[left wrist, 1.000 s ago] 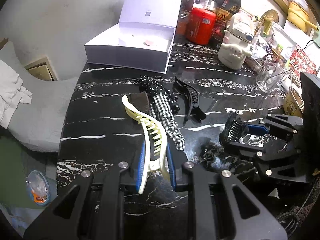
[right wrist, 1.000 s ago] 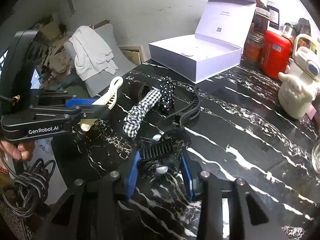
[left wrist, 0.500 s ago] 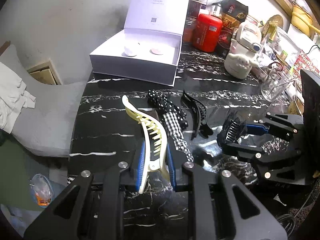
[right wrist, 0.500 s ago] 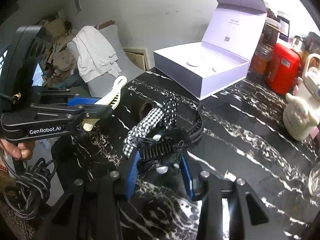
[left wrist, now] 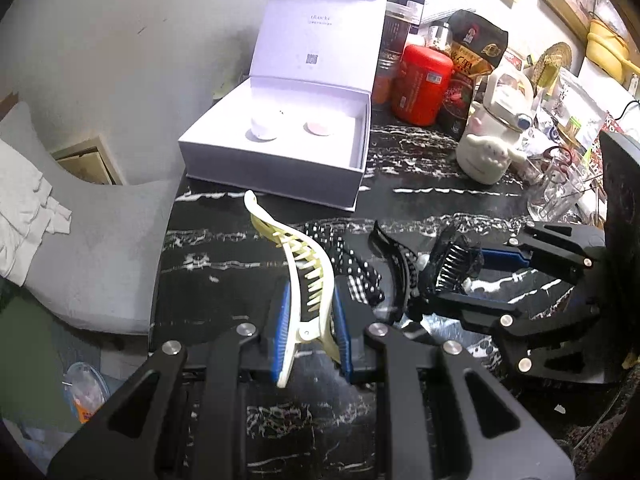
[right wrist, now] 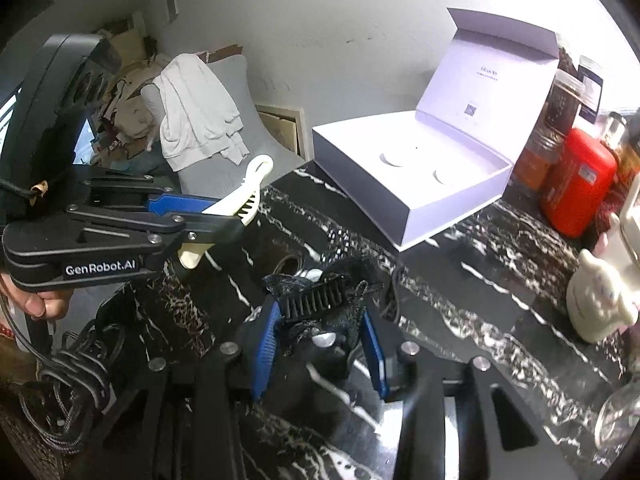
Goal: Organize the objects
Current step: 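Lift both held claw clips up from the table, then carry both held claw clips over the open white box and lower them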
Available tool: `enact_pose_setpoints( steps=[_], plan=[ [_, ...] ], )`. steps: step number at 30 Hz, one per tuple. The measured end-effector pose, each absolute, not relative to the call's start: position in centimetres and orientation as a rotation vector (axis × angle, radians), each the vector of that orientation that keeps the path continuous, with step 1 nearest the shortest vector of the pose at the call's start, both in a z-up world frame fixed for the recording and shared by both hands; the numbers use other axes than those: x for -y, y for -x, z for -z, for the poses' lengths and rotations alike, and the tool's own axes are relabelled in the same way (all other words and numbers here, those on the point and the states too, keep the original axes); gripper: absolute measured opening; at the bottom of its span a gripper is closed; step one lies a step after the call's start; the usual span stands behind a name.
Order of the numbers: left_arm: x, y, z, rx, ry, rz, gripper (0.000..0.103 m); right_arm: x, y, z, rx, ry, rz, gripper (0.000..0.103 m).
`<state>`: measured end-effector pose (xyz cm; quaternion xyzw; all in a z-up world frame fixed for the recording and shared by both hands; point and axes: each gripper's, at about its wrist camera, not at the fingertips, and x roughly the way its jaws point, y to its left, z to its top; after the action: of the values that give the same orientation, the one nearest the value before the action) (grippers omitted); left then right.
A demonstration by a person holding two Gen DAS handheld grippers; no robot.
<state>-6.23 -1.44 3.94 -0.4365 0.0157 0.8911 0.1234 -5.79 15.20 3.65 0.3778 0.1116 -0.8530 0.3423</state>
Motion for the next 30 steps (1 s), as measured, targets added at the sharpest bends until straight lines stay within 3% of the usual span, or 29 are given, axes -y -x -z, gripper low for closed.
enact_pose_setpoints(
  steps=[30],
  plan=[
    [-1.3,17.3,-6.8,-0.109,1.155,-2.547,0.019,-15.3,16.3,-7.3,-0.285,-0.897,2.288,0.040]
  ],
)
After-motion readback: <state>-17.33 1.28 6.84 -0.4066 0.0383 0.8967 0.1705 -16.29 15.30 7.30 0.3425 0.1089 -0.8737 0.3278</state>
